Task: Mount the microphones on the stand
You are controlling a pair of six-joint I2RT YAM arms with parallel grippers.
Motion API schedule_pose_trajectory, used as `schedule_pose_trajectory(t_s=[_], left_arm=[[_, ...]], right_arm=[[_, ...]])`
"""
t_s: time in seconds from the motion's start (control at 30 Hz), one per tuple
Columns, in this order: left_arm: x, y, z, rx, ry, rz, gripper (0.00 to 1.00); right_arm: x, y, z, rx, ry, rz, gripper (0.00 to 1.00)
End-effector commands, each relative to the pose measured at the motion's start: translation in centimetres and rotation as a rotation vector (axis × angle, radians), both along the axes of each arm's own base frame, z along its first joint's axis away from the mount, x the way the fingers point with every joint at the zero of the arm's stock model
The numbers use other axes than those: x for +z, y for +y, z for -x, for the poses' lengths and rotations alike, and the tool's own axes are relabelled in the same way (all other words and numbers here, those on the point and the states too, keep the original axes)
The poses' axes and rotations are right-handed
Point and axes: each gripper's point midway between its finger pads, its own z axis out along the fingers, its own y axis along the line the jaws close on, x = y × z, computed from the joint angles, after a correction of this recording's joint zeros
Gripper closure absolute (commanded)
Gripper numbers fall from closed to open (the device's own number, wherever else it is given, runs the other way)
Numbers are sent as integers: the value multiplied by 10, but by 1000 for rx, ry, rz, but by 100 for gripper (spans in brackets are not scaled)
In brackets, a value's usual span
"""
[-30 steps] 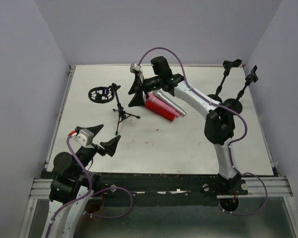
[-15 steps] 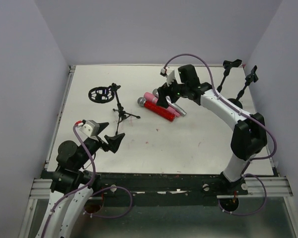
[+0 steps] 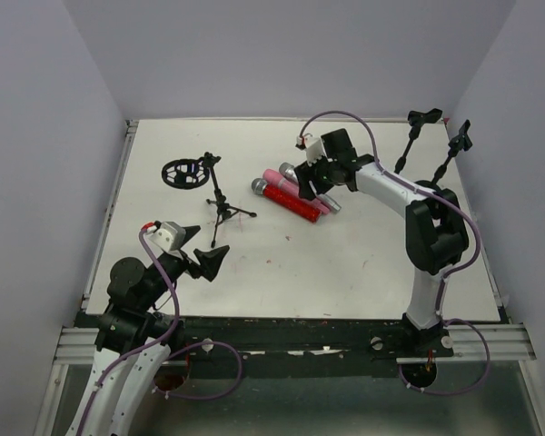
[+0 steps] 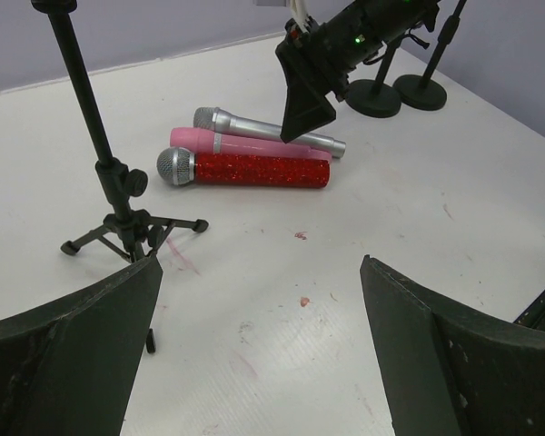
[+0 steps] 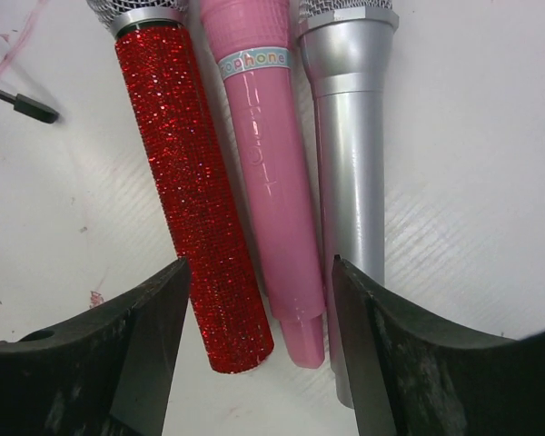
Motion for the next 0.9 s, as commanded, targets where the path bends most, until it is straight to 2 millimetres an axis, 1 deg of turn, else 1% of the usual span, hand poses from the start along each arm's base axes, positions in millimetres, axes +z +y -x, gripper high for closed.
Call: schedule_pose_trajectory(t_s=[0.0,0.13,0.23,0.37,0.57,0.87], left_arm=[[2,-3,0,-18,-29,-9,1],[2,-3,-1,-20,-22,-12,1],[1,-3,-2,-20,-20,-15,1],[0,-3,-2,-17,-18,-17,1],[1,-4,-1,-24,-21,-16,1],[1,-4,0,-24,-24,-15,1]], right_arm=[[20,11,6,100,-30,-36,28],[19,19,21,207,0,-65,28],[14,22,28,238,26,-81,28],[9,24,30,242,45,-86,30],[1,23,25,207,48,-61,32],[-21,27,27,195,62,-4,33]])
